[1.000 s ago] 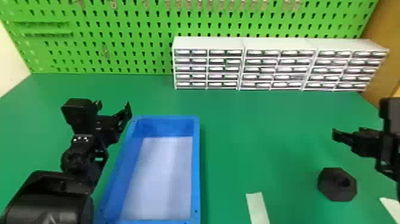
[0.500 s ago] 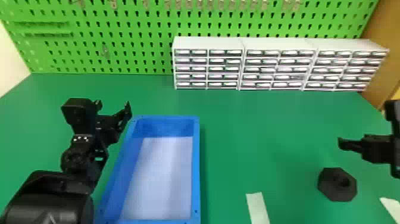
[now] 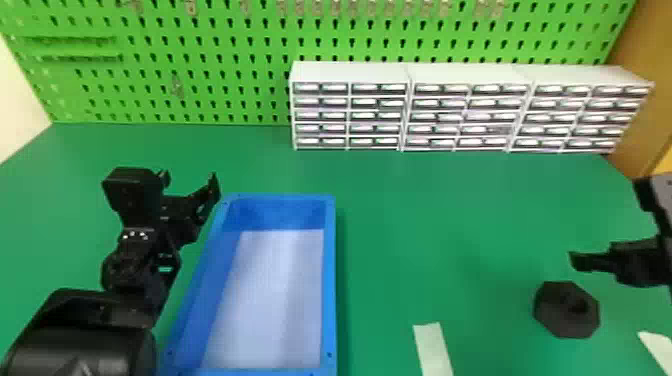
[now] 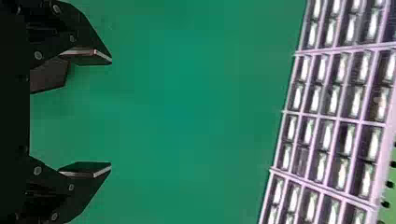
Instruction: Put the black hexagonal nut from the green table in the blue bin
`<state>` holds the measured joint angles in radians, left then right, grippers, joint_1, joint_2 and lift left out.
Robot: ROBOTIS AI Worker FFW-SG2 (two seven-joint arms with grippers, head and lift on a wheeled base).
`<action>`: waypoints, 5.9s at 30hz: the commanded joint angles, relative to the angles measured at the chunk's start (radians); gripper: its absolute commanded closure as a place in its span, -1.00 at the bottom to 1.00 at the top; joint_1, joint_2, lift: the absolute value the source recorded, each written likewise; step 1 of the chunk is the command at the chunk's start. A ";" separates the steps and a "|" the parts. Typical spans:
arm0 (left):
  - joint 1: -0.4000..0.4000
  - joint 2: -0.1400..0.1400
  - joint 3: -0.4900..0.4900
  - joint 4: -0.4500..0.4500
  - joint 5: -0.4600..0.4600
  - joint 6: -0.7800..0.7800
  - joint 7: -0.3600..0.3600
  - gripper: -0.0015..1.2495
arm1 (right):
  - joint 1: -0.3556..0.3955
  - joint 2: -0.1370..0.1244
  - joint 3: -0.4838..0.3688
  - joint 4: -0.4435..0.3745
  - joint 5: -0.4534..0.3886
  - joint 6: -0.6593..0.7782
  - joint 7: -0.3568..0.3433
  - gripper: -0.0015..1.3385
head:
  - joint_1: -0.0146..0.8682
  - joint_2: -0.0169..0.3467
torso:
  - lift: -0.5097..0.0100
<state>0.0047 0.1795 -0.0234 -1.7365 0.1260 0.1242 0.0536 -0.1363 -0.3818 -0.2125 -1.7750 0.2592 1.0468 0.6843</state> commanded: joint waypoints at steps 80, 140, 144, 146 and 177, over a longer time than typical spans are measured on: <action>0.001 0.000 -0.006 0.006 -0.008 0.000 0.000 -0.27 | -0.078 -0.094 0.186 0.218 0.158 0.071 0.316 0.27 | 0.59 -0.62 | 0.59; 0.003 0.000 -0.007 0.006 -0.005 0.000 0.000 -0.27 | -0.309 -0.009 0.315 0.032 0.261 0.144 0.350 0.54 | 0.59 -0.62 | 0.59; 0.003 0.000 -0.006 0.006 -0.005 0.000 0.000 -0.27 | -0.327 0.015 0.315 0.032 0.250 0.125 0.342 0.54 | 0.59 -0.62 | 0.59; 0.003 0.000 -0.006 0.006 -0.005 0.000 0.000 -0.27 | -0.333 0.034 0.318 0.032 0.244 0.114 0.330 0.52 | 0.59 -0.62 | 0.59; 0.003 0.000 -0.003 0.006 -0.002 0.000 -0.001 -0.27 | -0.408 0.193 0.441 0.065 0.077 -0.005 0.238 0.57 | 0.59 -0.62 | 0.59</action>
<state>0.0069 0.1796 -0.0256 -1.7303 0.1222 0.1242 0.0532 -0.5409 -0.2102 0.2123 -1.7165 0.3658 1.0671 0.9232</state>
